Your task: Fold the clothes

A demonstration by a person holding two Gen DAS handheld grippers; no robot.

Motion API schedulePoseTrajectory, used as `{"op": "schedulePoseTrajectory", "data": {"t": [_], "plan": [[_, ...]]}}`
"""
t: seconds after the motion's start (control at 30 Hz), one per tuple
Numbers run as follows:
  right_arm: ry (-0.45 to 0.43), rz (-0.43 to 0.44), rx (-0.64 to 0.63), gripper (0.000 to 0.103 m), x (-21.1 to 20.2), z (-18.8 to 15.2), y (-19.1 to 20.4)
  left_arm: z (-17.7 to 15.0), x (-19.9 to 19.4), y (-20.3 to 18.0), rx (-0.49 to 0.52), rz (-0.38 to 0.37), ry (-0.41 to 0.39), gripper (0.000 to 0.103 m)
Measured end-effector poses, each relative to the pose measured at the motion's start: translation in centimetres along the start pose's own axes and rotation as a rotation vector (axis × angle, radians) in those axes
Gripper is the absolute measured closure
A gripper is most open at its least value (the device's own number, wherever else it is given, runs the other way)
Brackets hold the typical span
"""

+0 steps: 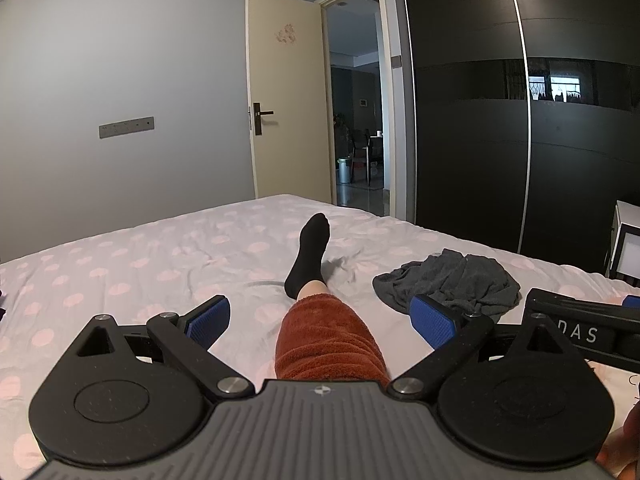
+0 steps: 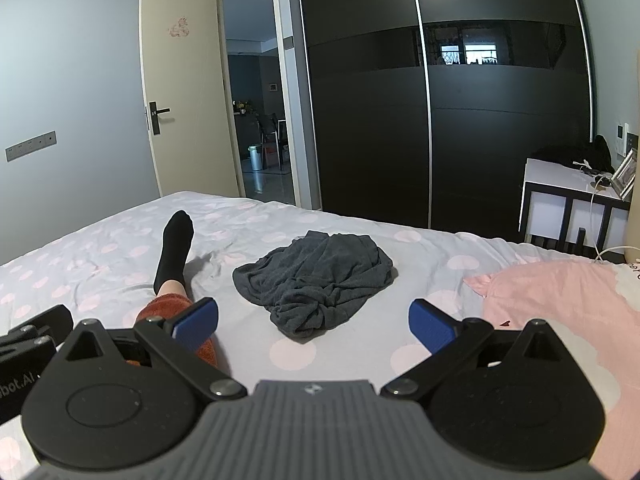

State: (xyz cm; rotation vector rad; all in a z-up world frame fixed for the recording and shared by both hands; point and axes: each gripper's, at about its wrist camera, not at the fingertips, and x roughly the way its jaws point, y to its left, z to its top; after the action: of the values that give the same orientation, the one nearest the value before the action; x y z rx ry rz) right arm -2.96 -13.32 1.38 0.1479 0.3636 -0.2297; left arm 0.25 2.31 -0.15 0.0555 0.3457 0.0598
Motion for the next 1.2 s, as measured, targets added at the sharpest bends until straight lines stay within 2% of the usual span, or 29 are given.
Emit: {"op": "schedulePoseTrajectory", "data": {"t": [0.43, 0.73, 0.83, 1.0, 1.2], "plan": [[0.024, 0.016, -0.018, 0.001, 0.5, 0.2, 0.1, 0.0, 0.3, 0.1, -0.004, 0.004, 0.026, 0.000], [0.079, 0.060, -0.115, 0.001, 3.4, 0.7, 0.8, 0.1, 2.3, 2.1, -0.015, 0.039, 0.105, 0.000], [0.097, 0.081, -0.139, 0.001, 5.9, 0.9, 0.6, 0.1, 3.4, 3.2, 0.005, 0.062, 0.135, 0.000], [0.103, 0.091, -0.170, 0.000, 13.3, 1.2, -0.6, -0.3, 5.5, 5.8, -0.014, 0.121, 0.185, 0.000], [0.239, 0.129, -0.146, 0.001, 24.4, 0.4, -1.4, -0.8, 7.5, 9.2, -0.053, 0.199, 0.241, 0.000]]}}
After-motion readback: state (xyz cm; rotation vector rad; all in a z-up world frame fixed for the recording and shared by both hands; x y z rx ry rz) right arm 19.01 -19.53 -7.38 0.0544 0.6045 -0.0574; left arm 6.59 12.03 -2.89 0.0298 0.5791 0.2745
